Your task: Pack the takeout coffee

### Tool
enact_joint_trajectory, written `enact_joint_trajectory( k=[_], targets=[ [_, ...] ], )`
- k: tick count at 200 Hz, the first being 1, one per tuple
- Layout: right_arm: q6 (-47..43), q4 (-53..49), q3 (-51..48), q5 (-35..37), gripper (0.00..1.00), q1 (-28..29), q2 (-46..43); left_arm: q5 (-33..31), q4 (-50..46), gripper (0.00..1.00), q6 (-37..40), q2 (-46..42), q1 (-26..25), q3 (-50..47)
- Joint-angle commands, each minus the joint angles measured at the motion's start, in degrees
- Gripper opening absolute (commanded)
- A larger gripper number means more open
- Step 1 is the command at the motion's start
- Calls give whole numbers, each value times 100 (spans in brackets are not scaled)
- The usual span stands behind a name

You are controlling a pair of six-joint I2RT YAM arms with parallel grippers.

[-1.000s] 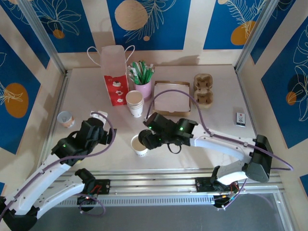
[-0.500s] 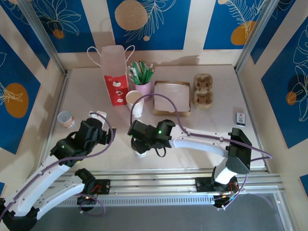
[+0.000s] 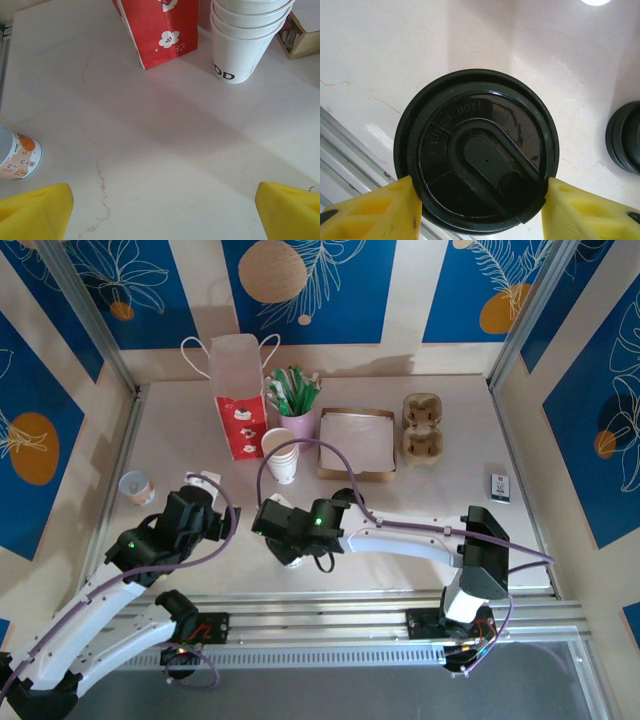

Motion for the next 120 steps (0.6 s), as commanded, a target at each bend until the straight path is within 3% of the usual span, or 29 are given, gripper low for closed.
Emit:
enact_joint_trajectory(
  k=[1, 46, 120],
  targets=[
    [102, -279, 263, 241, 56, 104, 196, 57, 81, 94, 30, -83, 87, -44],
    [271, -669, 379, 532, 56, 187, 337, 90, 89, 94, 32, -85, 87, -45],
    [435, -611, 220, 379, 57, 198, 192, 146, 110, 94, 37, -68, 122, -54]
  ],
)
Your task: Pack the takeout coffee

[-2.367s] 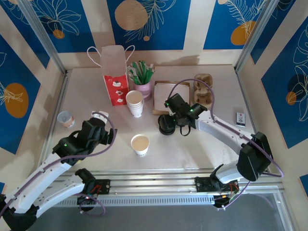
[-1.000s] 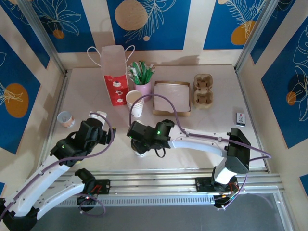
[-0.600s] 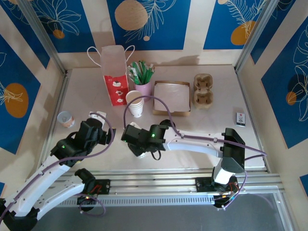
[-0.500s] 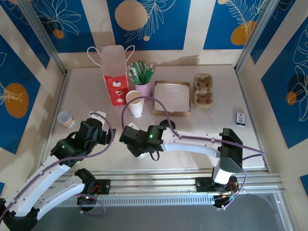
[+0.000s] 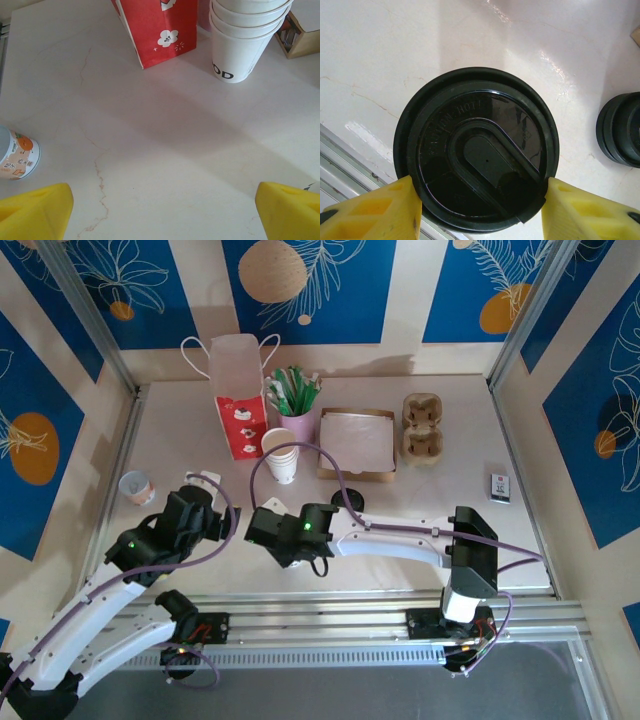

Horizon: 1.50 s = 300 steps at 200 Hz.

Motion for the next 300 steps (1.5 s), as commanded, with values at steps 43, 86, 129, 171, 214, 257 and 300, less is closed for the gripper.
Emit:
enact_joint_trajectory(
  k=[43, 86, 129, 171, 214, 257, 300],
  targets=[
    [348, -372, -86, 146, 57, 43, -250, 93, 101, 94, 35, -59, 91, -50],
    [390, -402, -118, -8, 57, 43, -123, 108, 93, 94, 37, -42, 112, -50],
    [556, -394, -348, -212, 57, -6, -44, 139, 99, 94, 35, -34, 114, -50],
    [637, -77, -730, -756, 57, -123, -59, 266, 97, 94, 41, 42, 122, -41],
    [504, -134, -700, -932, 56, -263, -49, 863, -39, 92, -196, 379, 140, 171],
    [364, -89, -669, -988, 56, -278, -56, 2476, -81, 88, -1313, 1408, 149, 403],
    [312, -222, -612, -760, 56, -179, -142, 3100, 505, 86, -2027, 1559, 154, -46]
  ],
)
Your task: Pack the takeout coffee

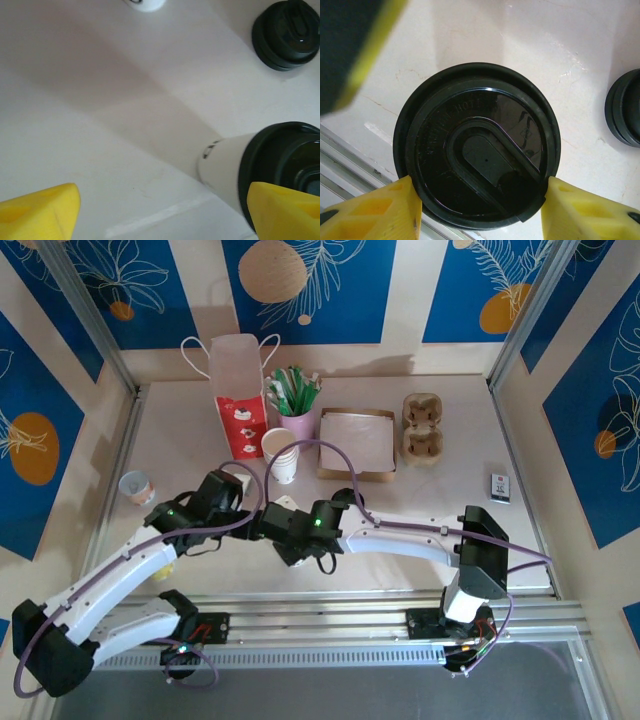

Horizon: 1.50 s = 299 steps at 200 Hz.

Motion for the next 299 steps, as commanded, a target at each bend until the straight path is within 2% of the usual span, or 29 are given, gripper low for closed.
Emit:
enact_joint_trajectory(
  k=[1, 26, 47, 101, 113, 145, 235, 299],
  targets=[
    [4, -428, -135, -362, 56, 60, 149, 638, 311, 86, -582, -63, 72, -174],
    [39, -478, -163, -188, 56, 97, 31, 476, 175, 87, -502, -210, 138, -88],
    [21, -434, -246, -138, 56, 72, -136, 224, -81, 91, -210, -405, 383, 143],
    [-74, -357, -308, -125, 56, 5, -330, -216, -248, 97, 761, -1057, 1624, 414],
    [-82, -364, -291, -134, 57, 0, -288, -412, -213, 97, 796, -1164, 1646, 367],
    [-93, -490, -86, -160, 59, 24, -103, -395, 97, 97, 699, -1406, 1669, -27],
    [-163, -562, 254, -236, 72, -48, 91, -426, 100, 97, 734, -1527, 1682, -154],
    [-137, -434, 226, -494, 70, -121, 148, -373, 132, 97, 778, -1566, 1682, -181]
  ],
)
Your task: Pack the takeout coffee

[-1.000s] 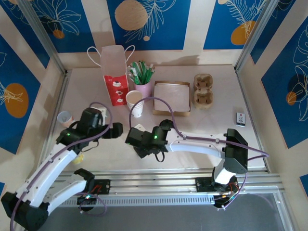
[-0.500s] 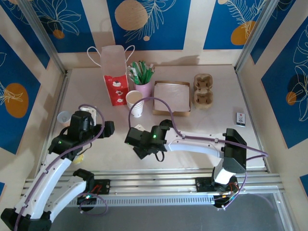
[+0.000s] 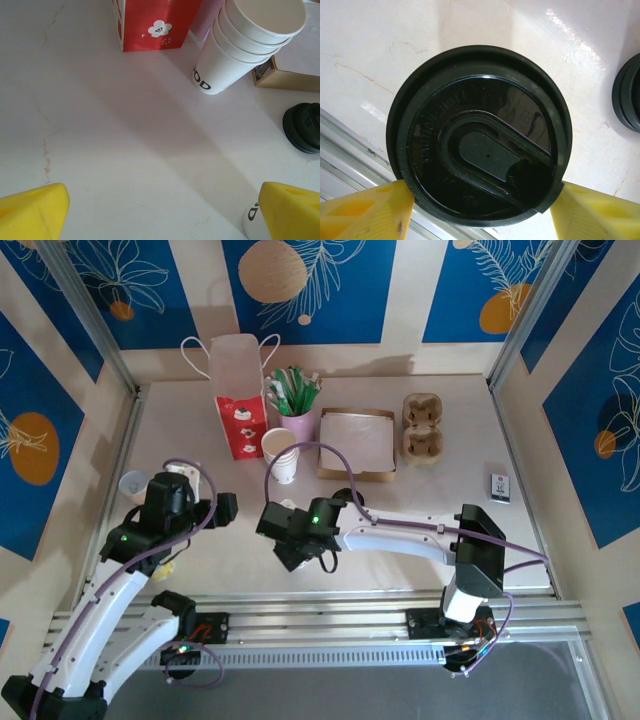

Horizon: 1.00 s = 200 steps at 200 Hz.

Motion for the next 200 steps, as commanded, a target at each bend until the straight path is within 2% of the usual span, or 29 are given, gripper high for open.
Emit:
enact_joint_trajectory(
  k=[1, 65, 142, 160, 200],
  targets=[
    [-12, -67, 115, -171, 70, -28, 55, -27, 77, 97, 140, -67, 56, -61],
    [22, -131, 18, 20, 61, -82, -129, 18, 106, 97, 175, -58, 61, -76],
    [199, -120, -660, 150, 60, -333, -1026, 44, 124, 97, 179, -52, 60, -85],
    [258, -28, -705, 119, 63, -343, -1150, 53, 127, 97, 182, -41, 58, -85],
    [-25, 182, -205, -149, 82, -252, -1104, -6, 101, 97, 160, -32, 58, -76]
  ],
)
